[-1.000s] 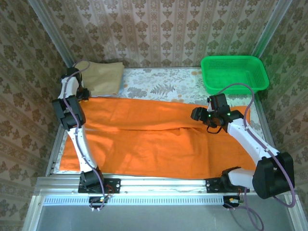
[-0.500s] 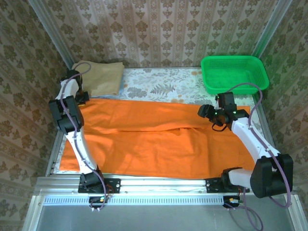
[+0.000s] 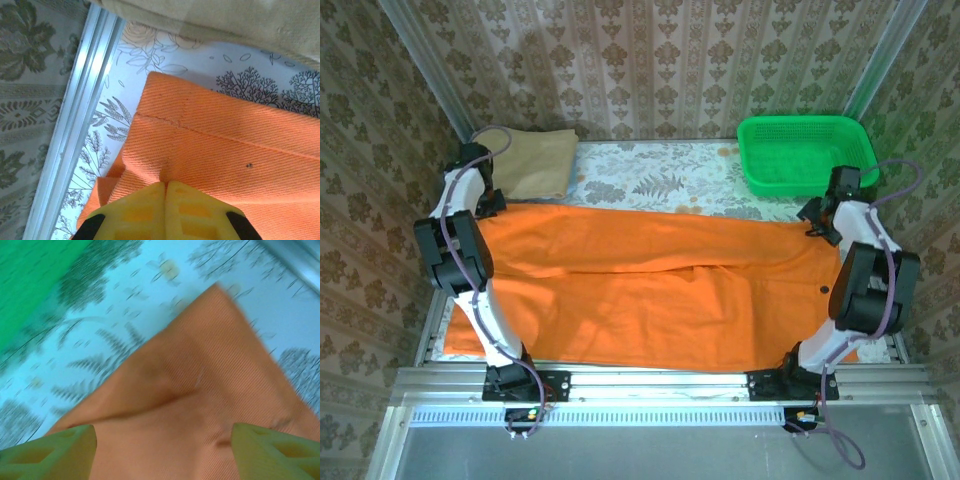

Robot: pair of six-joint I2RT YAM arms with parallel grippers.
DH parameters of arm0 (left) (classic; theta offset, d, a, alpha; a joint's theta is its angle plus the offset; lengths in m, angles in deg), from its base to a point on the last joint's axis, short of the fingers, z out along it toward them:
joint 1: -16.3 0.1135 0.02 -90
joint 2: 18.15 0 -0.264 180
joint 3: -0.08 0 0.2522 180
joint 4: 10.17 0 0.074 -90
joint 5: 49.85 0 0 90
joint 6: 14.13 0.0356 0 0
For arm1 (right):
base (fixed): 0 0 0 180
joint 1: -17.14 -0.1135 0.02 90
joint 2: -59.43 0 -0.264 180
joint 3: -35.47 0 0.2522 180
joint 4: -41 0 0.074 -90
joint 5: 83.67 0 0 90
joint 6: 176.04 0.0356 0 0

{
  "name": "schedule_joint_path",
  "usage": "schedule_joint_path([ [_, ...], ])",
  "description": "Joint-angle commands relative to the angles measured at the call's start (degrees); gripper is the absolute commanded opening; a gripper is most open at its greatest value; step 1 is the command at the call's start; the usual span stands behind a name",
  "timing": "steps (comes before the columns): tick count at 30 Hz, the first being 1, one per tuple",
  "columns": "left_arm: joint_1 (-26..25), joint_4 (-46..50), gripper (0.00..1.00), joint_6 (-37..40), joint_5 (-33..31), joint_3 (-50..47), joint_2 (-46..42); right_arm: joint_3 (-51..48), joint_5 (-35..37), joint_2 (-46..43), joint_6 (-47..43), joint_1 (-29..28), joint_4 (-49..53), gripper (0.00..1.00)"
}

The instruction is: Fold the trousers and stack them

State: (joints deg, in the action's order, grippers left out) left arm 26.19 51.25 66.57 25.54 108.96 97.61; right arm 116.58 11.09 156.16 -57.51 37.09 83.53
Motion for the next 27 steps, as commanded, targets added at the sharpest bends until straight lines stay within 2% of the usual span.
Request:
schedule_joint_path([
  [1, 0.2, -0.3, 0.00, -1.9, 1.5, -0.8, -3.1, 5.9, 2.7, 3.5, -2.6, 1.0, 4.2, 0.74],
  [7, 0.0, -0.5, 0.00, -2.7, 3.1, -3.4, -6.9, 10.5, 5.8, 7.3, -4.1, 3.1, 7.0, 0.75],
  [11, 0.1, -0.6, 0.00, -3.1, 3.0, -5.7, -10.0, 11.9, 0.6, 10.6, -2.2, 7.5, 6.5, 0.74],
  [19, -1.7, -0.6, 0.00, -3.3, 3.6, -7.6, -12.3, 13.9, -7.9, 16.8, -3.5, 9.3, 4.4, 0.73],
  [27, -3.1, -1.1, 0.00, -3.7, 3.9, -7.0, -12.2, 14.7, -9.6, 18.4, -2.4, 9.2, 0.7, 0.75],
])
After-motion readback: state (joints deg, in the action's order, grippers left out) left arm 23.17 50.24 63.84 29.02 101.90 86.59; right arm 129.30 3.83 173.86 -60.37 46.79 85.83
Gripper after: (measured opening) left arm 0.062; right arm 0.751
